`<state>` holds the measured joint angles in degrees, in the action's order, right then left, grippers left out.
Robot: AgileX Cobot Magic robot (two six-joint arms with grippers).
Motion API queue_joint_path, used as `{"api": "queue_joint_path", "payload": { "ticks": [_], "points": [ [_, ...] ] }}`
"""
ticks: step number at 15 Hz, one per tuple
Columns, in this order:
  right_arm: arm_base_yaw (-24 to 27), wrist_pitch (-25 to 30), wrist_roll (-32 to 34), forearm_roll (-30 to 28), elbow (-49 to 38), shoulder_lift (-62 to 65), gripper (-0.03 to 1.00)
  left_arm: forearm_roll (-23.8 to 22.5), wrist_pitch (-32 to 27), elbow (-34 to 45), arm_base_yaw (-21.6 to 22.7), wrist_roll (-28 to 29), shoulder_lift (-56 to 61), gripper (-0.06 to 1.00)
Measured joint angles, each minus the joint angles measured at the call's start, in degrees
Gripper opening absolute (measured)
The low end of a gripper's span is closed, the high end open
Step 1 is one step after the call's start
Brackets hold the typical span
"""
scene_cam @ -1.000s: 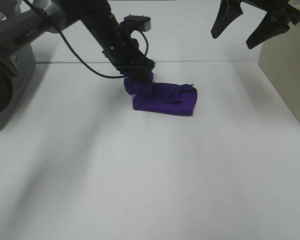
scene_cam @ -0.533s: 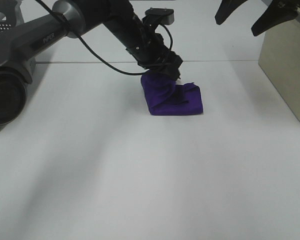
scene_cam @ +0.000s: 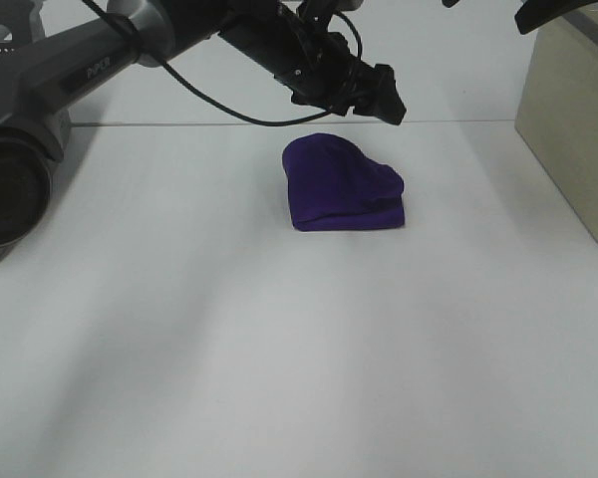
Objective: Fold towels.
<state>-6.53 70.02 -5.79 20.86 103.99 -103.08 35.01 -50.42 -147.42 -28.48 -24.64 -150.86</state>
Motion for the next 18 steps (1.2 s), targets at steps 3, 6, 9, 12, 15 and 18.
{"api": "queue_joint_path", "payload": {
  "ticks": [3, 6, 9, 12, 15, 18],
  "points": [
    [0.0, 0.0, -0.4, 0.0, 0.0, 0.1, 0.83, -1.3, 0.7, 0.0, 0.3, -0.6, 1.8, 0.78],
    [0.0, 0.0, -1.2, -0.2, 0.0, 0.1, 0.83, -10.9, -3.6, 0.0, 3.2, 1.9, 5.5, 0.78],
    [0.0, 0.0, -1.3, -0.5, 0.0, 0.1, 0.83, -22.1, -13.6, 0.0, 8.4, 9.9, 8.4, 0.78],
    [0.0, 0.0, -1.3, -0.5, 0.0, 0.1, 0.83, -32.0, -19.0, 0.0, 12.5, 15.4, 9.7, 0.78],
    [0.0, -0.1, -0.5, -2.2, -0.7, 1.3, 0.83, -33.4, -19.1, 0.2, 15.5, 21.5, 12.3, 0.78],
    [0.0, -0.2, 0.5, -5.9, -6.2, 8.3, 0.83, -37.4, -19.1, 3.6, 17.9, 23.9, 18.6, 0.78]
  ]
}}
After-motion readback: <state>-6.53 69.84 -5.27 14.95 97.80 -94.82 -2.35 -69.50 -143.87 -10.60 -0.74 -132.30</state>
